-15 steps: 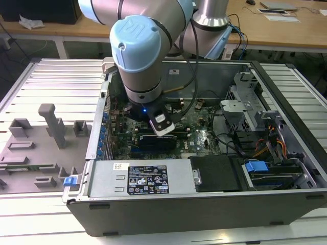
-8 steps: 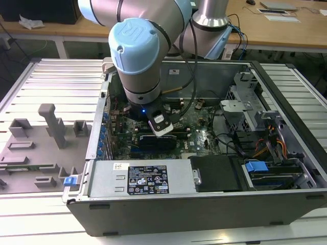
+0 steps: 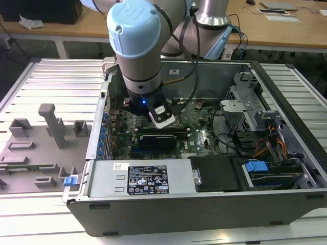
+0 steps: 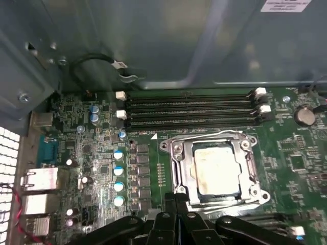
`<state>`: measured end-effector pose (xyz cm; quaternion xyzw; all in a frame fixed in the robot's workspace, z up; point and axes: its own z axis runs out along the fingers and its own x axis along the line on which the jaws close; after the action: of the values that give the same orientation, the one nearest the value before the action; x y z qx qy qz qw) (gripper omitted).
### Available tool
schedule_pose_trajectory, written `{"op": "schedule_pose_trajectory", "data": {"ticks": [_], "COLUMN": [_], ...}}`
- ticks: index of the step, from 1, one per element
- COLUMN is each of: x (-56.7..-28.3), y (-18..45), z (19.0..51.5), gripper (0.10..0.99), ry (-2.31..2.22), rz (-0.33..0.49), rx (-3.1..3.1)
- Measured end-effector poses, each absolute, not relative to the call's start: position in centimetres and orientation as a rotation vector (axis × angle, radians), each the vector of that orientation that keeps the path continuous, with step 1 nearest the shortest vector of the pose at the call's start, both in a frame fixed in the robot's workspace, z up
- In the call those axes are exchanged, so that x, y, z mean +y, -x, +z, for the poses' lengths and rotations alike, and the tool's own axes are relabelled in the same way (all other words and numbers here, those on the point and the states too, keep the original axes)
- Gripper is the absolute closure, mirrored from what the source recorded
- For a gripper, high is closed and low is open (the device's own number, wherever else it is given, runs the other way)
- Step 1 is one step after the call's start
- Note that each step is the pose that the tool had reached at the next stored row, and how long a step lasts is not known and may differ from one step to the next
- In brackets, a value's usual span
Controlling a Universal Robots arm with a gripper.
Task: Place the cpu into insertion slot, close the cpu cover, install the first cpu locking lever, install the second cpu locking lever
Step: 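Install the second cpu locking lever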
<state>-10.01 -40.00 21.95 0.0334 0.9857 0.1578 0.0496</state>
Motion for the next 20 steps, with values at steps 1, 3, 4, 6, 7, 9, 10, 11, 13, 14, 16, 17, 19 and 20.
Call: {"op": "schedule_pose_trajectory", "data": {"ticks": [1, 3, 4, 6, 7, 9, 10, 11, 13, 14, 16, 17, 19, 20], "x": [-40.0, -40.0, -40.0, -40.0, -40.0, -40.0, -40.0, -40.0, -39.7, -39.4, -38.8, -38.5, -37.7, -37.5], "y": [9.9, 9.6, 9.4, 9.0, 8.6, 7.8, 7.5, 6.9, 6.5, 6.4, 6.2, 6.1, 5.9, 5.8], "z": [22.1, 22.3, 22.3, 22.3, 22.3, 22.3, 22.3, 22.2, 22.2, 22.2, 22.2, 22.2, 22.2, 22.2], "gripper": [0.980, 0.980, 0.980, 0.980, 0.980, 0.980, 0.980, 0.980, 0.980, 0.980, 0.980, 0.980, 0.980, 0.980], "ry": [-0.105, -0.112, -0.115, -0.121, -0.125, -0.131, -0.133, -0.135, -0.136, -0.136, -0.135, -0.135, -0.134, -0.134], "rz": [0.459, 0.399, 0.387, 0.372, 0.370, 0.369, 0.369, 0.367, 0.362, 0.357, 0.348, 0.342, 0.321, 0.311], "rx": [3.005, 3.011, 3.012, 3.013, 3.012, 3.012, 3.012, 3.013, 3.014, 3.015, 3.015, 3.016, 3.018, 3.019]}}
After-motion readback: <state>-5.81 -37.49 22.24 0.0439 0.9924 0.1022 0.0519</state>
